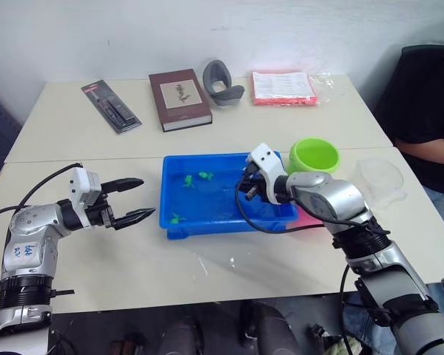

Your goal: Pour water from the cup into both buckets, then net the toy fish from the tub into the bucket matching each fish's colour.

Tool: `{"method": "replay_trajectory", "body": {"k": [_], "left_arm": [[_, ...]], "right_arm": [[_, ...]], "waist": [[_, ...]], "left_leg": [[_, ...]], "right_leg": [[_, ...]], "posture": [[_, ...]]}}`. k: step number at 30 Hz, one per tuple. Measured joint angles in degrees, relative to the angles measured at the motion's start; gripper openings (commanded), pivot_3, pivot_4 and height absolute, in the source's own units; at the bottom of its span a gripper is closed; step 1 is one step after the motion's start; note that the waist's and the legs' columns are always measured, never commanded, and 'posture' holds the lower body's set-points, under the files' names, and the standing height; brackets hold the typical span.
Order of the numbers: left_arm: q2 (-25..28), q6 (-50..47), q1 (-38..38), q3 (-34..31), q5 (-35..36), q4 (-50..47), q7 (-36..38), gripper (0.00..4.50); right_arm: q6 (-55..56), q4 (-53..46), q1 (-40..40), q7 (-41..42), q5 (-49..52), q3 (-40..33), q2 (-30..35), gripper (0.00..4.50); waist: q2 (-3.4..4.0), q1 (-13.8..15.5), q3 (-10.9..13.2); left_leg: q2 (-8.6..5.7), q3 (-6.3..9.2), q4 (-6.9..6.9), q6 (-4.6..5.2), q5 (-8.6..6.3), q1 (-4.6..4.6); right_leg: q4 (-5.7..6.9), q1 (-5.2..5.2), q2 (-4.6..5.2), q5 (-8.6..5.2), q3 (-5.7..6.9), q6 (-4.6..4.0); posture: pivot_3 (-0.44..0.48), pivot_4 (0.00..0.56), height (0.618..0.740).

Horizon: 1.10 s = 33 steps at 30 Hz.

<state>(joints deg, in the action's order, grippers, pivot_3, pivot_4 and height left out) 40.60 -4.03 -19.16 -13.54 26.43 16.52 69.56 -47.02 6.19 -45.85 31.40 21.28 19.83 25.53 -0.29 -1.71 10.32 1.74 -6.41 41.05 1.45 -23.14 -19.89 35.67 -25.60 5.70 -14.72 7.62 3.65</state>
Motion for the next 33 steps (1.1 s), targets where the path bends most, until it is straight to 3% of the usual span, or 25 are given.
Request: {"method": "replay_trajectory", "body": {"k": [8, 18, 24, 30, 33], "left_arm": [[-0.1, 0.2, 0.3, 0.1, 0.0, -0.1, -0.1, 4.46], [-0.5, 0.7, -0.8, 0.4, 0.0, 1.0, 0.8, 4.46], [-2.5, 0.8, -4.4, 2.1, 0.0, 2.2, 1.9, 4.46], [-5.1, -0.4, -7.7, 4.3, 0.2, 2.1, 3.0, 4.46], [-6.7, -1.1, -10.3, 5.7, 0.2, 2.1, 3.3, 4.46]], "right_arm": [[6.9, -5.0, 5.5, 3.0, -2.7, -0.5, 0.6, 0.0], [8.7, -21.6, 18.7, 5.7, -0.9, -10.0, 6.5, 0.0], [5.6, -34.4, 28.2, 6.8, 5.0, -21.1, 11.5, 0.0], [4.3, -39.6, 34.5, 7.8, 9.3, -30.9, 15.3, 0.0], [1.9, -40.6, 36.2, 7.7, 13.4, -39.6, 17.5, 0.0]], "waist": [[0.01, 0.1, 0.0], [0.01, 0.3, 0.0], [0.0, 0.6, 0.0], [0.0, 1.7, 0.0], [0.0, 2.1, 0.0]], "left_leg": [[-0.02, 0.06, 0.02, -0.01, 0.01, -0.1], [-0.04, 0.21, 0.08, -0.01, 0.01, -0.21], [-0.06, 0.25, 0.09, -0.01, 0.01, -0.22], [-0.08, 0.21, 0.13, -0.01, 0.01, -0.2], [-0.09, 0.24, 0.18, -0.01, 0.01, -0.2]], "right_leg": [[-0.03, -0.04, 0.01, 0.0, 0.01, 0.0], [-0.06, -0.04, -0.01, 0.0, 0.13, 0.01], [-0.07, -0.02, -0.03, 0.01, 0.14, 0.01], [-0.06, -0.01, -0.08, 0.02, 0.11, 0.03], [-0.06, 0.02, -0.1, 0.03, 0.11, 0.06]], "posture": [[0.0, 0.15, 0.74], [0.0, 0.15, 0.74], [0.0, 0.15, 0.74], [0.0, 0.15, 0.74], [0.0, 0.15, 0.74]]}}
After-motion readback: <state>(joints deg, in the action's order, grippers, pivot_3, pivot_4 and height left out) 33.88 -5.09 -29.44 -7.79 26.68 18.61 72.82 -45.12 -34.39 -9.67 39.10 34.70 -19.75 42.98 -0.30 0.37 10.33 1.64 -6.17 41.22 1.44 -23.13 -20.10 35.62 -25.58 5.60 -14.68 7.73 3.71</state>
